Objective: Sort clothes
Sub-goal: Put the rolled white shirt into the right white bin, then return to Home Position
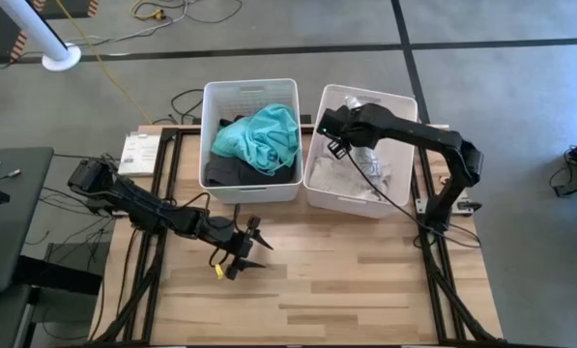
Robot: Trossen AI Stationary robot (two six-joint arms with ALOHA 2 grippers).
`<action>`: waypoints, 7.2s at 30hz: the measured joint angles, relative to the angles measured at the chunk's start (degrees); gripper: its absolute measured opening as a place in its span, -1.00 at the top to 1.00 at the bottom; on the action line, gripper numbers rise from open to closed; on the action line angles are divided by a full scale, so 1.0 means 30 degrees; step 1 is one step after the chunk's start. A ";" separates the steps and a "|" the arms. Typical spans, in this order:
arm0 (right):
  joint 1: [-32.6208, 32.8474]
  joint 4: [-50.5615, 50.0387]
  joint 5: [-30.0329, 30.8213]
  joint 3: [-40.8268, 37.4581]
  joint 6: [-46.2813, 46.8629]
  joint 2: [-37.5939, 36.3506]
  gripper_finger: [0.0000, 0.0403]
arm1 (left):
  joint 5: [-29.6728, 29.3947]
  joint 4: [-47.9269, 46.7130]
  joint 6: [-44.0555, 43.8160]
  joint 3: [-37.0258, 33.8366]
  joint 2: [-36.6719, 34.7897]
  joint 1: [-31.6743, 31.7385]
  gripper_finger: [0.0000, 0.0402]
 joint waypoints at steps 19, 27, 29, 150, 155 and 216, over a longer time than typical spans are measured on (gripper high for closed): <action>-0.1675 0.4664 -0.6025 -0.6567 -0.0889 0.0007 0.80 | 0.0000 -0.0303 -0.0157 0.0007 0.0000 -0.0006 -0.24; -0.1866 0.5256 -0.6907 -0.7090 -0.0954 -0.0011 0.63 | 0.0000 -0.0303 -0.0426 0.0007 0.0000 -0.0006 -0.24; -0.1804 0.5391 -0.6909 -0.7090 -0.1054 -0.0007 0.58 | 0.0000 -0.0296 -0.0448 0.0007 0.0000 -0.0006 -0.24; 2.2408 2.5805 -0.2657 -2.1171 -0.9062 -1.9070 -0.04 | -0.0421 -1.1261 -0.3022 -0.4624 -2.5457 -0.0297 -0.24; 2.3126 2.7453 -0.2597 -2.2783 -0.9353 -1.9983 0.00 | -0.0224 -0.9725 -0.2812 -0.5934 -2.5617 -0.0297 -0.24; 2.1933 3.5522 -0.3149 -3.2328 -0.9493 -2.3460 0.38 | 0.0849 -0.5380 -0.3935 -1.0615 -2.5609 -0.0472 -0.24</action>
